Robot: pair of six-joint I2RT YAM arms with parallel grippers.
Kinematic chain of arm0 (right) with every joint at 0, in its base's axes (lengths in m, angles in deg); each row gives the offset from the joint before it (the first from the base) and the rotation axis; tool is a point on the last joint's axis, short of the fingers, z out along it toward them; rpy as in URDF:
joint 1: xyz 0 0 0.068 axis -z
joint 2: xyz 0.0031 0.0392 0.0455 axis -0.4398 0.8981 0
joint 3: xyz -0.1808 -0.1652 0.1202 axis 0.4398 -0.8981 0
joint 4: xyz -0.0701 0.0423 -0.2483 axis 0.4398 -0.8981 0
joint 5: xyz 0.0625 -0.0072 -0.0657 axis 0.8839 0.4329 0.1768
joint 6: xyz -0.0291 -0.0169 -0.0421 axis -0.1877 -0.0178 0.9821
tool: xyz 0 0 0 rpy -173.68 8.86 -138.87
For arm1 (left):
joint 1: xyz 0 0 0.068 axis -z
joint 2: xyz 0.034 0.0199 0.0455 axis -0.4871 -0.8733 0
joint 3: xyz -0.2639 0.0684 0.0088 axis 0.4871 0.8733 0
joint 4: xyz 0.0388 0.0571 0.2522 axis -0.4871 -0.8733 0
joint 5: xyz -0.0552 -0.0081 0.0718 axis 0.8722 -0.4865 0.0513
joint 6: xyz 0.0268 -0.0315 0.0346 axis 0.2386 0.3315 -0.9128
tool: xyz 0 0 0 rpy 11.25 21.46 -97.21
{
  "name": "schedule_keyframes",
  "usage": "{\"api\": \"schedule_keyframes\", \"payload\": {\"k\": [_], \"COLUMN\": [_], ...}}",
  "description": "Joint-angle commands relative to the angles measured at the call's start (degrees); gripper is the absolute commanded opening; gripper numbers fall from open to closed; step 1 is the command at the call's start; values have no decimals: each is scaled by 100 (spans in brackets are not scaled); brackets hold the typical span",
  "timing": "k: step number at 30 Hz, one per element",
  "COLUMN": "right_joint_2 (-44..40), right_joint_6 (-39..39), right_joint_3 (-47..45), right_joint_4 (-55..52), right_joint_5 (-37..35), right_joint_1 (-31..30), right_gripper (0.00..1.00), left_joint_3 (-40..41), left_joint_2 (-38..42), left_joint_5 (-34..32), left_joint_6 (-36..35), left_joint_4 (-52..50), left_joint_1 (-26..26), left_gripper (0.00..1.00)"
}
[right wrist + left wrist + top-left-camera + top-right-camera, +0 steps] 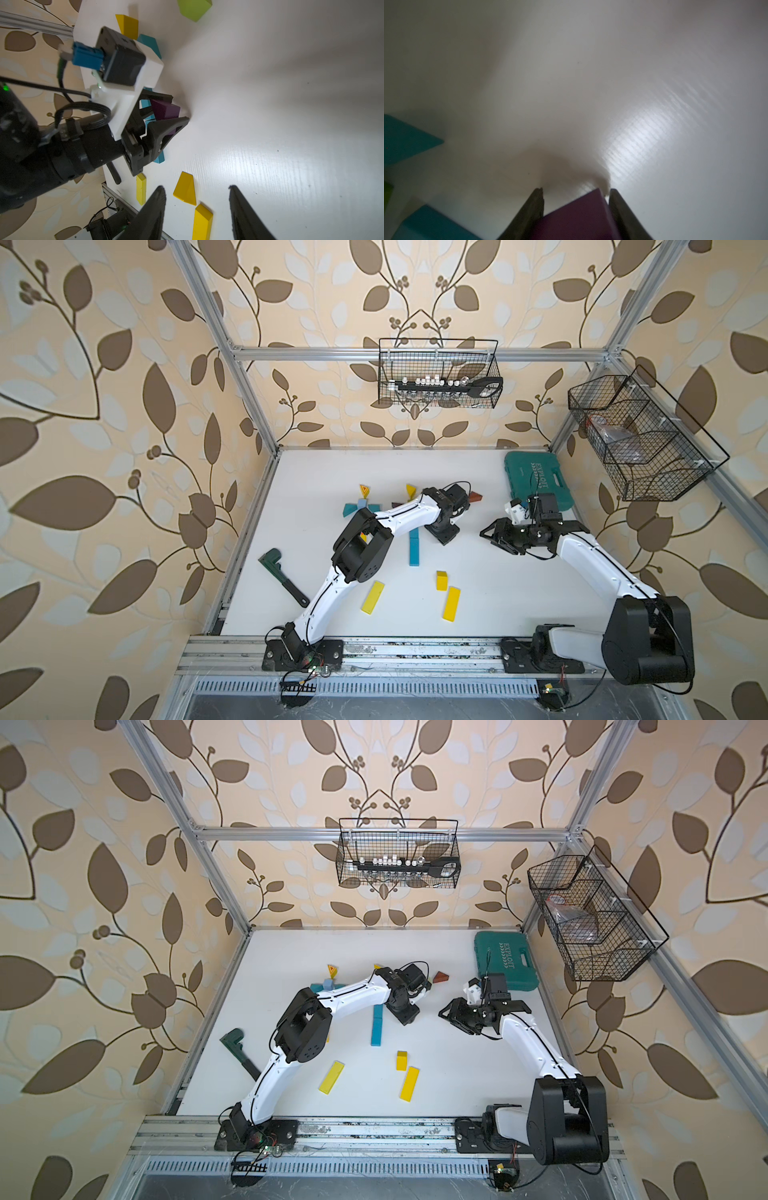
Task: Assemble a small pinwheel with building blocks
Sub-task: Place the building block at the center of the board.
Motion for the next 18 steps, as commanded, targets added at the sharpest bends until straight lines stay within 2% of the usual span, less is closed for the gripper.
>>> {"api": "schedule_keyframes", "payload": {"k": [1,13,15,16,18], "right_joint_2": [56,289,299,310,310], "right_joint_6": [133,302,324,336,340], "right_joint_3": [-89,17,21,36,43], "right_joint_4": [-18,-59,-66,-85,-80], "right_joint_5": [-209,42,45,55,73], "right_joint_1": [37,69,73,74,73], "right_gripper": [51,54,55,55,55], "left_joint_3": [-155,106,133,141,174], "left_joint_2": [-58,-82,-76,-77,-36], "left_joint_5": [-100,155,179,227,244], "left_joint_6": [139,212,228,215,252], "left_joint_4": [-226,-129,-120,-124,-120], "left_joint_1": [75,93,97,101,101], "left_gripper": [49,70,70,65,63]}}
